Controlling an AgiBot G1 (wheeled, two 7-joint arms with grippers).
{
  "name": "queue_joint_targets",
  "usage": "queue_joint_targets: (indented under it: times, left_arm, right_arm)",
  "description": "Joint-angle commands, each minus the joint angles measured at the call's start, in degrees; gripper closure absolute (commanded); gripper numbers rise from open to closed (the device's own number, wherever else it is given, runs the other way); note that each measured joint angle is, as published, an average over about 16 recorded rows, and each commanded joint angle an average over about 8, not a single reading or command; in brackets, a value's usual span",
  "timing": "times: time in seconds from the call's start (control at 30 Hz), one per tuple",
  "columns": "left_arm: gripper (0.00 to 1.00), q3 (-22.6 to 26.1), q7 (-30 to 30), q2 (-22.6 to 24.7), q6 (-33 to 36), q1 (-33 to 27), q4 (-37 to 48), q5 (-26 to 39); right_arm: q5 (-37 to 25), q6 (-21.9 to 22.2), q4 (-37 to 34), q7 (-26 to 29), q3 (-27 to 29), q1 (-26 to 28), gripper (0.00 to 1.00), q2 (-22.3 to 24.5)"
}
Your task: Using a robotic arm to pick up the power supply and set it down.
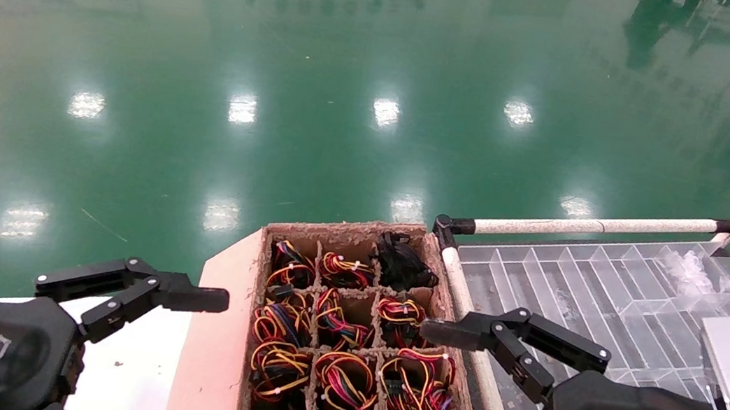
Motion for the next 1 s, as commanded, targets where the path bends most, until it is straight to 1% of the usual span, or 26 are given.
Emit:
queue_joint_targets:
  times: [0.03,1.0]
  left_arm:
    - [1.0,0.0,0.0,0.0,0.0,0.0,0.0,0.0]
    - [1.0,0.0,0.0,0.0,0.0,0.0,0.0,0.0]
  right_arm:
    - [0.0,0.0,0.0,0.0,0.0,0.0,0.0,0.0]
    - [-0.2,0.2,-0.1,0.0,0.0,0.0,0.0,0.0]
